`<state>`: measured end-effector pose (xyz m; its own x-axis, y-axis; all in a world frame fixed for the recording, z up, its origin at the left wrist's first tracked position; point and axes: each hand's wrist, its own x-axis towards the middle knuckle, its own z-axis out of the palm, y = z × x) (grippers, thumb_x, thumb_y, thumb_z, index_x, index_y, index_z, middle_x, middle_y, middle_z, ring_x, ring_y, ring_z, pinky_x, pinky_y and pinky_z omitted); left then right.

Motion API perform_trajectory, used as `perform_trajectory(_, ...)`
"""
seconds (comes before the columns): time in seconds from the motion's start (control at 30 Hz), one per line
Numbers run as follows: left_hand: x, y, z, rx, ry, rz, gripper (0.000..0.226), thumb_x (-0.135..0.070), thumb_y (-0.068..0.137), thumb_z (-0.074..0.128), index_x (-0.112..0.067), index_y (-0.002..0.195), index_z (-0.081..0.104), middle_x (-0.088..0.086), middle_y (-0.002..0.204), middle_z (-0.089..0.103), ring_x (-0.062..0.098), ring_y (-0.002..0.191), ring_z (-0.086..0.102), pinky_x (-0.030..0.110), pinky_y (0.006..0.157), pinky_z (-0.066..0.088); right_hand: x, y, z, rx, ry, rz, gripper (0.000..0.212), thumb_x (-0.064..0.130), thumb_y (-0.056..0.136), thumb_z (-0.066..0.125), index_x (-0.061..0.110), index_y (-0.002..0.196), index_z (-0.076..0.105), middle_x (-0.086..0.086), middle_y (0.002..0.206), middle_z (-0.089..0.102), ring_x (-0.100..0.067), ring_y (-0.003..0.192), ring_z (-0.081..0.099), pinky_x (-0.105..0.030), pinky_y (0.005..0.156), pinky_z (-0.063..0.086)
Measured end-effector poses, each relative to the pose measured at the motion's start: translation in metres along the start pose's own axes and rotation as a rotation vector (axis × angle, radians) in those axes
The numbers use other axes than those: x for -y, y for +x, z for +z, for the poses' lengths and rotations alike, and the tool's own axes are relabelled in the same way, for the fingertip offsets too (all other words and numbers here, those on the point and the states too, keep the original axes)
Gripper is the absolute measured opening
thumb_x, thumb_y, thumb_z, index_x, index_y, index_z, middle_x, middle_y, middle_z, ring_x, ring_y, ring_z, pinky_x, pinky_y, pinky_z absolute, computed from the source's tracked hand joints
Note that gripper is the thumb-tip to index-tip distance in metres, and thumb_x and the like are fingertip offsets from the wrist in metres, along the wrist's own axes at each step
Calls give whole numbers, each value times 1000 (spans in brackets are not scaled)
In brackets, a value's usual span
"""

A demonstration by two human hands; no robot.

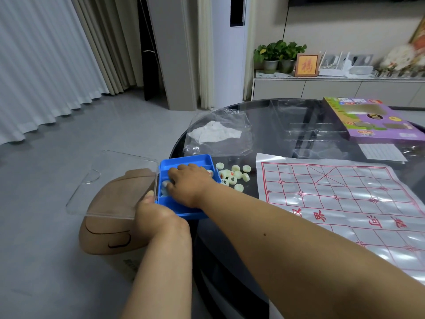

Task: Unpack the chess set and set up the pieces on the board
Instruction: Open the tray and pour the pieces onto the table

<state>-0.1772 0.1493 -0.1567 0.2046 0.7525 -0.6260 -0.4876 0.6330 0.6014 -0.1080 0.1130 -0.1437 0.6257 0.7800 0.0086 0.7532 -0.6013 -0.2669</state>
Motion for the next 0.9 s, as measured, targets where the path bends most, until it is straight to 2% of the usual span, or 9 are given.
perform_trajectory(0.07,1,2,1,-1,3,10,9,-9,82,63,-6,85,69,8,96,71,22,77,71,29,57,56,-1,-1,0,-22,39,-60,40,35,100,31,7,107,58,-11,109,53,-28,104,47,-38,88,36)
perform_trajectory(0.17,2,6,1,-20,5,14,23,-12,79,65,-1,99,71,8,98,72,22,82,72,30,59,57,-1,-4,1,-36,83,-109,38,33,101,32,6,102,59,-9,96,50,-26,95,50,-33,78,35)
perform_trajectory(0.3,0,-2,0,5,41,-10,9,-15,84,62,-10,80,68,2,84,70,16,69,69,27,55,52,-1,-7,3,-64,56,-88,41,38,101,28,11,103,59,-4,92,47,-21,83,47,-33,71,34)
perform_trajectory(0.37,-1,-7,-1,1,64,-5,12,-14,86,61,-13,74,65,-1,79,67,12,63,65,22,48,49,-1,-7,3,-68,16,-76,41,40,101,26,14,94,57,-2,87,48,-19,79,46,-33,69,36)
perform_trajectory(0.47,-3,-9,-1,7,63,-3,13,-14,86,61,-13,73,65,0,80,67,14,66,67,24,49,50,1,-8,5,-94,-38,-75,43,42,101,23,16,80,51,-1,77,49,-20,76,49,-34,66,38)
perform_trajectory(0.67,-5,-12,-2,23,91,5,22,-15,90,55,-19,68,57,-3,80,63,9,64,62,22,49,45,0,-8,7,-128,-80,-91,48,45,100,21,17,75,51,1,65,46,-20,71,50,-32,60,37)
perform_trajectory(0.77,-7,-14,-2,24,114,0,24,-16,91,54,-19,68,57,-4,78,61,7,64,60,21,51,44,-1,-9,7,-127,-108,-82,50,46,100,21,17,72,50,1,64,49,-20,68,53,-31,58,37)
perform_trajectory(0.9,-8,-15,-2,19,127,17,23,-16,90,58,-17,67,58,-6,73,59,4,57,57,16,42,41,-1,-10,7,-152,-68,-94,48,47,99,24,17,73,50,1,69,49,-20,70,53,-32,59,39)
